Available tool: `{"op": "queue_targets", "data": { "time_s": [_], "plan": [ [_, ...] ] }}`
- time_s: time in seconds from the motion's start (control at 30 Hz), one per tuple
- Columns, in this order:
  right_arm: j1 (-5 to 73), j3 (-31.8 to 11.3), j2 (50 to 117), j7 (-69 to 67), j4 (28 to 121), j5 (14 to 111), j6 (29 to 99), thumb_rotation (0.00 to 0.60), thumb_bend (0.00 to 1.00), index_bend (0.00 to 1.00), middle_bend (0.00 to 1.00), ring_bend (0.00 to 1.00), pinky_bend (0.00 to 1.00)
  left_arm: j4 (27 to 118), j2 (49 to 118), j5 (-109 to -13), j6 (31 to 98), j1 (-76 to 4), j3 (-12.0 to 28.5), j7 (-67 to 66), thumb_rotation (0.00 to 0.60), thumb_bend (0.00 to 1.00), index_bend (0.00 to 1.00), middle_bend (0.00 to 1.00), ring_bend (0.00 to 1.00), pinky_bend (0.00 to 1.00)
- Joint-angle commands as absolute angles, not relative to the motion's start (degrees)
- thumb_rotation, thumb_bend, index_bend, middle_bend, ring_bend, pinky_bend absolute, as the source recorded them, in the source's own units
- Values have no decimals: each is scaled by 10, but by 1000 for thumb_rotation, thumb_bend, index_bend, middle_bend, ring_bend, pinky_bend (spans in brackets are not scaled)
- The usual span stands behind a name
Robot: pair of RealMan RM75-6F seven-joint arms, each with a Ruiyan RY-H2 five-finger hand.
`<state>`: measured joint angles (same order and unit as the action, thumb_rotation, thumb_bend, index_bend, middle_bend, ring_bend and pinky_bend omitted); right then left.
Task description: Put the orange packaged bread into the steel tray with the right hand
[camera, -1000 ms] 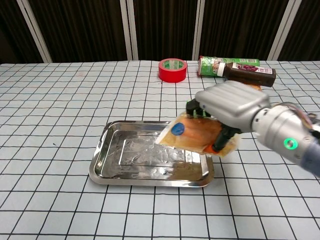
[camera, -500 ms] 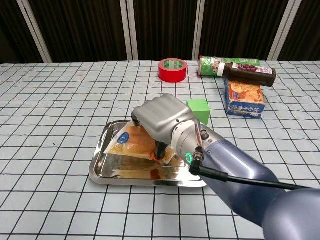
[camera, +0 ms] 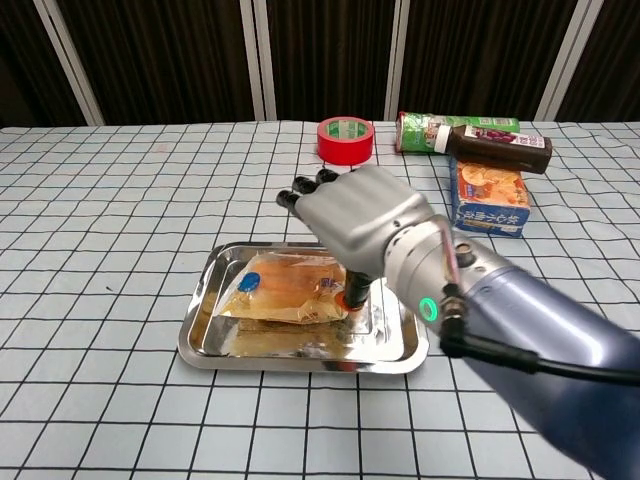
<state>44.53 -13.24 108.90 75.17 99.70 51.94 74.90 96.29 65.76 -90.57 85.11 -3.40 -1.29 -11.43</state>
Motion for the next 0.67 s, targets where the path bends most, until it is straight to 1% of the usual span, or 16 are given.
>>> {"op": "queue_targets", "data": {
  "time_s": [0.03, 0.07, 0.13, 0.2, 0.23, 0.3, 0.33, 0.43, 0.47, 0.5, 0.6, 0.67],
  "plan": [
    [402, -94, 1001, 744, 1078, 555, 806, 600, 307, 0, 0, 0, 95, 963, 656, -909, 855, -33, -14, -113, 600, 65, 0, 0, 0, 91],
    [385, -77, 971, 718, 1089, 581, 815, 600, 307, 0, 0, 0, 49, 963, 656, -911, 857, -32, -14, -113, 600, 65, 0, 0, 0, 91],
    [354, -38, 920, 660, 1094, 633, 829, 600, 308, 0, 0, 0, 8, 964, 656, -915, 858, -32, -16, -112, 600, 65, 0, 0, 0, 91],
    [306, 17, 859, 560, 1078, 703, 855, 600, 308, 0, 0, 0, 0, 963, 657, -922, 860, -32, -18, -113, 600, 65, 0, 0, 0, 91],
    [292, 35, 842, 523, 1067, 726, 863, 600, 308, 0, 0, 0, 0, 963, 657, -924, 861, -32, -19, -114, 600, 65, 0, 0, 0, 91],
    [239, 80, 805, 427, 1006, 786, 916, 600, 307, 0, 0, 0, 0, 963, 661, -933, 864, -33, -20, -114, 600, 65, 0, 0, 0, 91],
    [216, 94, 798, 395, 966, 809, 943, 600, 307, 0, 0, 0, 0, 962, 664, -939, 868, -33, -20, -113, 600, 65, 0, 0, 0, 91],
    [159, 116, 797, 305, 879, 830, 994, 600, 308, 0, 0, 0, 0, 954, 675, -959, 877, -34, -22, -115, 600, 65, 0, 0, 0, 91],
    [151, 118, 797, 284, 868, 830, 994, 600, 308, 0, 0, 0, 0, 953, 677, -962, 877, -34, -23, -117, 600, 65, 0, 0, 0, 91],
    [146, 126, 787, 262, 861, 831, 984, 600, 308, 0, 0, 0, 0, 952, 679, -968, 877, -34, -26, -121, 600, 65, 0, 0, 0, 91],
    [136, 124, 770, 208, 863, 856, 995, 600, 307, 0, 0, 0, 0, 952, 684, -976, 876, -33, -32, -130, 600, 65, 0, 0, 0, 91],
    [132, 122, 765, 199, 865, 867, 995, 600, 308, 0, 0, 0, 0, 952, 685, -976, 875, -33, -33, -133, 600, 64, 0, 0, 0, 91]
  ]
}}
